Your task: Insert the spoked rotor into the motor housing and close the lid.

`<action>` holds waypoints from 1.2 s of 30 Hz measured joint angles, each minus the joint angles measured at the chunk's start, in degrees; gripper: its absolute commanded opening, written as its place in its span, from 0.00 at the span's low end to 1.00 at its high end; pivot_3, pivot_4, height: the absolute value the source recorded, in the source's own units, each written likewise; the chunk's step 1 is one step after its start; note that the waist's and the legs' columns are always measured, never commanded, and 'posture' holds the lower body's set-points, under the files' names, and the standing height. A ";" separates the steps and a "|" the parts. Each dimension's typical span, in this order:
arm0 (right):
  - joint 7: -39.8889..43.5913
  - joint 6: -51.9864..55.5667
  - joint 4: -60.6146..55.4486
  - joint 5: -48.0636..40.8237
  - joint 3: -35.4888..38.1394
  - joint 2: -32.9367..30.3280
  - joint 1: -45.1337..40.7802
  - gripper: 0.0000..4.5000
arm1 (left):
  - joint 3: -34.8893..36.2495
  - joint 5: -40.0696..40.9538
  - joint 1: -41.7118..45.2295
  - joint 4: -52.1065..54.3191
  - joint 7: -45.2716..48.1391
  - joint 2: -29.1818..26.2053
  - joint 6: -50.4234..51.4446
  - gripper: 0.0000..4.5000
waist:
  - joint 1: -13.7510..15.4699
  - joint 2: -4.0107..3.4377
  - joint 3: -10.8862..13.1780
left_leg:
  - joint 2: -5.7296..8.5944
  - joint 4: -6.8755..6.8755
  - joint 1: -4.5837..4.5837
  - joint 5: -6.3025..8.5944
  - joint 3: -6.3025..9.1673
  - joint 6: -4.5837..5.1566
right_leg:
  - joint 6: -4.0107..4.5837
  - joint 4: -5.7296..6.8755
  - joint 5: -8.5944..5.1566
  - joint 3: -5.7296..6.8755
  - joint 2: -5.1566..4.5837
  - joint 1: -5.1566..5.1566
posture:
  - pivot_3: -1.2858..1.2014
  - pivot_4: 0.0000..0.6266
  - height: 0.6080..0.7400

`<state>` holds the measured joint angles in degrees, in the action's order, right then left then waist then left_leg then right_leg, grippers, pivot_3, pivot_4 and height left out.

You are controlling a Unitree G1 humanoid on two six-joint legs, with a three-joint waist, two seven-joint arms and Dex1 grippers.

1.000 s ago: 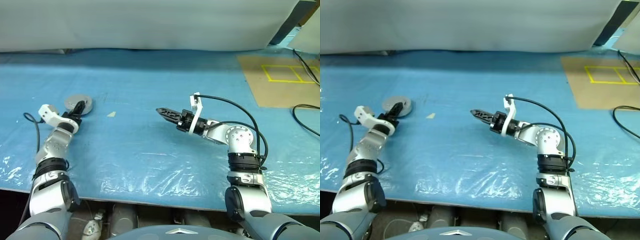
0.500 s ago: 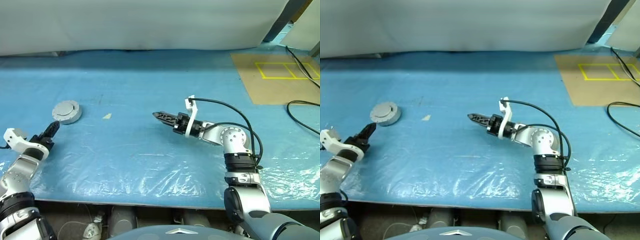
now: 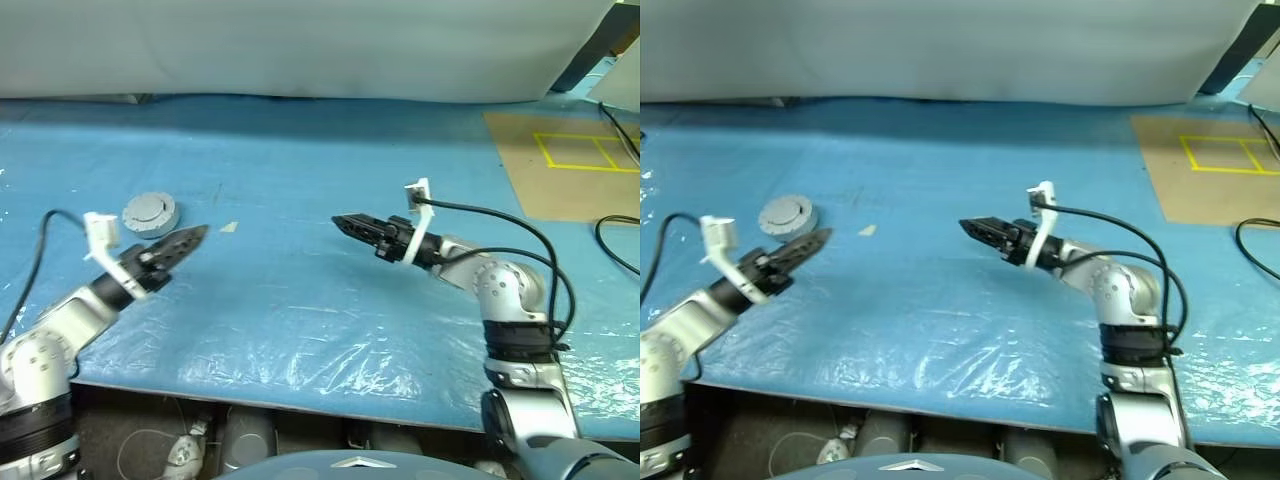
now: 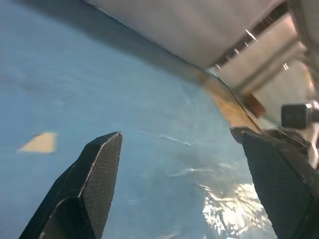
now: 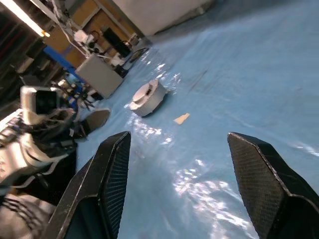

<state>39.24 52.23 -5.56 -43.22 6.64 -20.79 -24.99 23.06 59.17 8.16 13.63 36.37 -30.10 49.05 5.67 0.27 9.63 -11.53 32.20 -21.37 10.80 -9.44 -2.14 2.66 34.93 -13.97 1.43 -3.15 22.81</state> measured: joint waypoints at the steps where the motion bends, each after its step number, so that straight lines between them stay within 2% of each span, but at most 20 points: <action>1: 0.55 -1.65 -0.84 1.27 -0.55 -0.99 0.92 0.71 | -2.66 -1.01 1.45 0.91 0.64 0.14 -0.58 0.89 | -0.17 0.00 0.00 | -0.02 0.00 0.00 0.00 -0.01 0.00 | -0.01 0.01 0.01 -0.01 0.05 0.02 | 0.52 0.24 1.00; 4: 1.29 -5.68 -3.01 4.73 -2.29 -3.44 2.83 0.71 | -9.17 -6.03 4.10 0.91 3.53 0.22 -3.97 0.89 | -1.20 -0.02 0.00 | -0.03 -0.03 0.05 0.00 -0.07 -0.01 | -0.02 0.06 0.01 -0.12 0.21 0.10 | 0.52 0.24 1.00; 8: 1.65 -7.61 -4.81 7.13 -3.20 -5.79 4.81 0.71 | -18.23 -16.14 6.46 -4.44 9.71 -0.46 -11.19 0.89 | -1.64 -0.04 -0.01 | 0.05 -0.05 0.06 0.00 -0.06 0.00 | -0.03 0.07 0.02 -0.12 0.22 0.09 | 0.52 0.24 1.00; 13: -0.83 -10.04 -6.21 12.37 -5.94 -6.53 7.42 0.71 | -24.81 -27.15 7.59 -11.65 12.13 1.83 -21.68 0.89 | -1.62 -0.04 -0.01 | -0.01 -0.01 0.03 0.00 -0.06 0.00 | -0.04 0.07 0.03 -0.11 0.17 0.08 | 0.52 0.24 1.00; 18: -3.89 -10.47 -8.15 13.32 -6.33 -5.35 7.98 0.71 | -24.97 -28.19 9.52 -13.21 11.94 5.33 -24.21 0.89 | -1.59 -0.04 -0.01 | -0.05 0.05 0.05 0.00 -0.06 0.01 | -0.01 0.19 0.02 -0.11 0.13 0.08 | 0.52 0.24 1.00; 36: -5.74 -12.03 -6.59 17.57 -7.45 -3.83 7.03 0.71 | -23.07 -27.99 10.57 -13.63 11.80 5.42 -23.46 0.89 | -1.60 -0.05 -0.01 | -0.04 0.12 0.11 0.00 -0.09 0.02 | 0.02 0.38 0.00 -0.14 0.11 0.08 | 0.52 0.24 1.00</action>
<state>33.49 40.20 -12.14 -25.65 -0.81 -24.63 -17.96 -0.01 31.19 18.73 0.00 48.18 -24.68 25.59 4.07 0.22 9.62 -11.57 32.32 -21.26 10.80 -9.53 -2.12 2.68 35.31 -13.97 1.29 -3.04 22.89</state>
